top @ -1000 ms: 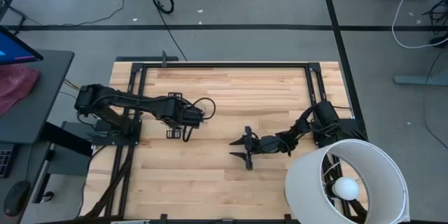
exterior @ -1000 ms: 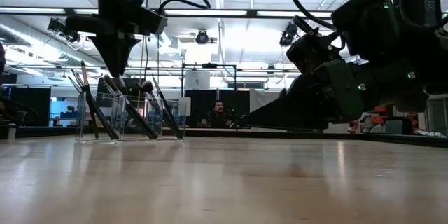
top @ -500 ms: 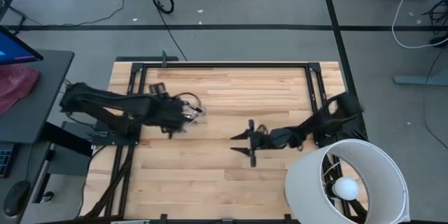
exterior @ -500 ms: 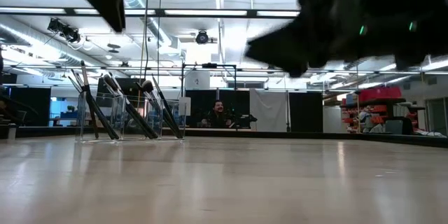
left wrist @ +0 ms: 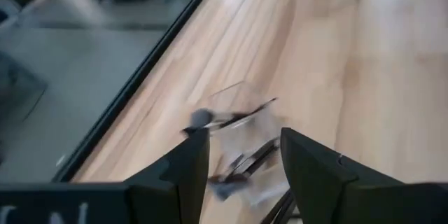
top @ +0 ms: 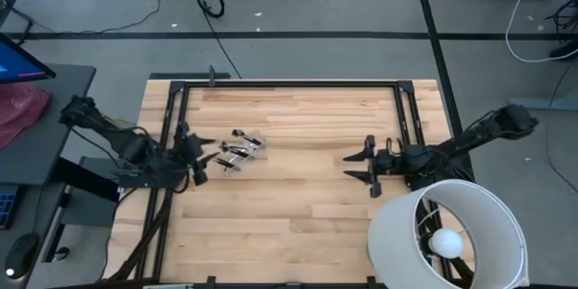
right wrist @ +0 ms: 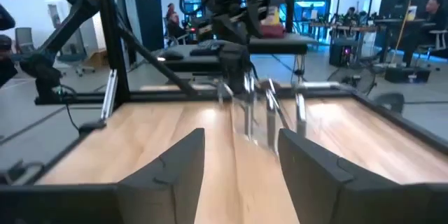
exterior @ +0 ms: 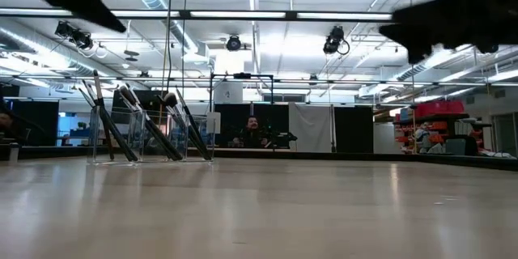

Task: Put items in baskets/containers
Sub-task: Return to home position

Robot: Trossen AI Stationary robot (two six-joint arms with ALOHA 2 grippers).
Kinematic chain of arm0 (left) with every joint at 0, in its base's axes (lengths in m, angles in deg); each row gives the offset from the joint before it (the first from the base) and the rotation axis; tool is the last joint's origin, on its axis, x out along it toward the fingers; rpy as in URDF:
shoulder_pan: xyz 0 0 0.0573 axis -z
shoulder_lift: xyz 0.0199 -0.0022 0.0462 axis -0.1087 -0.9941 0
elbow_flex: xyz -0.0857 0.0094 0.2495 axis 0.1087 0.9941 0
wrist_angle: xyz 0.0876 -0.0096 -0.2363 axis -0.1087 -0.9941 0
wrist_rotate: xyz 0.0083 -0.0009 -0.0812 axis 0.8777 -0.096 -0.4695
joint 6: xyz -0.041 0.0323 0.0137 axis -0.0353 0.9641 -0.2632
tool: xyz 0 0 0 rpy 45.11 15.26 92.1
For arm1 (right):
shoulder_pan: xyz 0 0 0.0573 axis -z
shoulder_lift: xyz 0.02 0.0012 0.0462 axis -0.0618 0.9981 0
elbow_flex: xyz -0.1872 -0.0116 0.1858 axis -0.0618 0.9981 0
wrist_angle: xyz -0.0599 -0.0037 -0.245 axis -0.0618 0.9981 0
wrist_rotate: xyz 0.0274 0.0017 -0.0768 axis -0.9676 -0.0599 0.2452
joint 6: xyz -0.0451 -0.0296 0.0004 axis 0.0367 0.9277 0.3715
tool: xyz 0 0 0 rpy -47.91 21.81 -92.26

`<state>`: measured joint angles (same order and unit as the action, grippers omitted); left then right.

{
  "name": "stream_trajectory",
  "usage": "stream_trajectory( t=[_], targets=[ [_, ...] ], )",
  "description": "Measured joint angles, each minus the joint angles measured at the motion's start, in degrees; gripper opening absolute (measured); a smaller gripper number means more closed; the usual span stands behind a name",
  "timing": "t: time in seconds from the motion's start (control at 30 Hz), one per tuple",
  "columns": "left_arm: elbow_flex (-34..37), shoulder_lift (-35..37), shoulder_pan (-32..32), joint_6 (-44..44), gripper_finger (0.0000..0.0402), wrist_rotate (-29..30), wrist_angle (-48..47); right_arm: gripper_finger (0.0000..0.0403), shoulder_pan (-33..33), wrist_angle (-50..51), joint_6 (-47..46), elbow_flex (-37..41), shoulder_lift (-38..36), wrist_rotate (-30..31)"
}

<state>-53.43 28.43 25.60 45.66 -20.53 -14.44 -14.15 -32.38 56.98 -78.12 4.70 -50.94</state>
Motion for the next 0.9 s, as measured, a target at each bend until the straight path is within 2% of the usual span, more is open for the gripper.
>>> stream_trajectory(
  t=[0.07, 0.13, 0.33, 0.4, 0.53, 0.63, 0.73, 0.9],
  targets=[
    [6.7, 3.73, 1.04, 3.67, 0.0181, 0.6, 9.25, 0.0187, 0.0, 0.1, -0.98, 3.95, -3.91, 0.1],
    [12.76, 7.05, 1.27, 8.11, 0.0181, -1.71, 18.83, 0.0187, 0.0, 5.16, -2.49, 4.34, -6.04, 0.45],
    [29.95, 15.09, -0.62, 24.09, 0.0181, -18.04, 51.38, 0.0187, 0.0, 9.67, -1.72, 4.21, -10.14, -0.97],
    [34.59, 17.01, -2.32, 26.98, 0.0181, -21.56, 58.64, 0.0187, 0.0, 8.95, -1.05, 4.21, -10.82, -0.95],
    [40.62, 19.96, -7.04, 27.81, 0.0181, -22.33, 62.27, 0.0187, 0.0, 10.75, 1.03, 4.21, -13.17, -0.84],
    [40.52, 21.2, -10.76, 28.33, 0.0181, -23.92, 61.21, 0.0187, 0.0, 12.37, 1.35, 4.21, -15.29, 0.51],
    [40.52, 22.13, -14.32, 31.92, 0.0181, -29.95, 63.55, 0.0187, 0.0, 14.94, 4.07, 4.21, -17.78, 1.29],
    [40.56, 21.82, -20.51, 32.19, 0.0181, -37.5, 63.58, 0.0187, 0.0, 19.61, 5.82, 4.21, -19.22, 4.4]
  ],
)
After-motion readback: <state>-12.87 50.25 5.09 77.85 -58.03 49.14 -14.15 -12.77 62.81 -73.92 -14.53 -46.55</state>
